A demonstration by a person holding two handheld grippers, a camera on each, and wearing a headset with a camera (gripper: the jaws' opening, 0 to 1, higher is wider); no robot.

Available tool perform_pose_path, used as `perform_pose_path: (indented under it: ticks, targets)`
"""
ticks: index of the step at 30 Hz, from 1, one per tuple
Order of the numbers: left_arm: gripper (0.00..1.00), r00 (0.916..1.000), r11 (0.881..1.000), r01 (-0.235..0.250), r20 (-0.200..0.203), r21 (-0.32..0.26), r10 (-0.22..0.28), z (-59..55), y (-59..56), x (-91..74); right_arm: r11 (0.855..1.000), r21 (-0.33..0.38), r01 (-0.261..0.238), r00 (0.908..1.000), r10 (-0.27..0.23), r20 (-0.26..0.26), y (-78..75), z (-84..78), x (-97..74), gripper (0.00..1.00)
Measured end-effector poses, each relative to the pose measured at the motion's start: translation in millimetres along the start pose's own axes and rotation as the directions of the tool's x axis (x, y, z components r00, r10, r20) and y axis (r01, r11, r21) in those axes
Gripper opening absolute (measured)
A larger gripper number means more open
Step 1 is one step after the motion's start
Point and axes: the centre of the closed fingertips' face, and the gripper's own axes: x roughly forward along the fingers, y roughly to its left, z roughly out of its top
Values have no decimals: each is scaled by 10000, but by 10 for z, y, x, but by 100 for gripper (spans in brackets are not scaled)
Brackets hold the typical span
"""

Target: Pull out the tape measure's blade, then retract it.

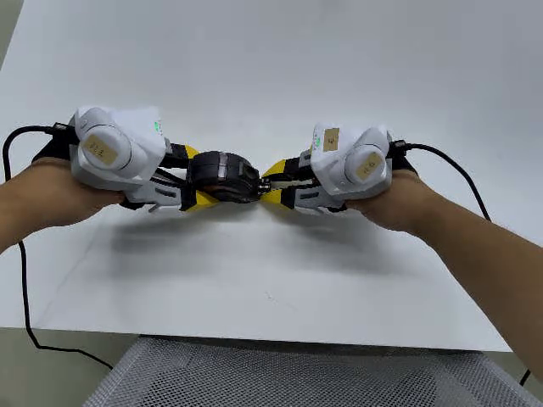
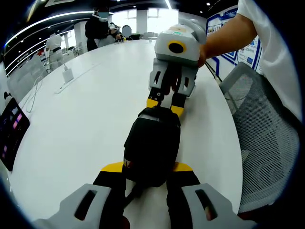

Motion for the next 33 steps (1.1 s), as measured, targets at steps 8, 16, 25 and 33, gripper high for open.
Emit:
perform_pose_path:
  ticks: [8, 16, 25, 33]
  targets:
    - [27, 10000, 10000, -56, -38, 30, 56, 4, -6, -1, 9999, 83, 60, 9999, -59, -83, -13, -12, -2, 10]
    - [26, 9999, 9999, 42, -92, 157, -40, -1, -2, 0, 10000, 3, -4, 9999, 4, -120, -10, -34, -6, 10]
    - [26, 9999, 9999, 50, -106, 101, -49, -3, -2, 8, 10000, -98, -7, 9999, 6, -117, -15, -46, -21, 10]
    - [26, 10000, 10000, 55, -62, 12, -55, 0, -4, 10, 9999, -117, -2, 9999, 0, -172, -21, -114, -92, 10]
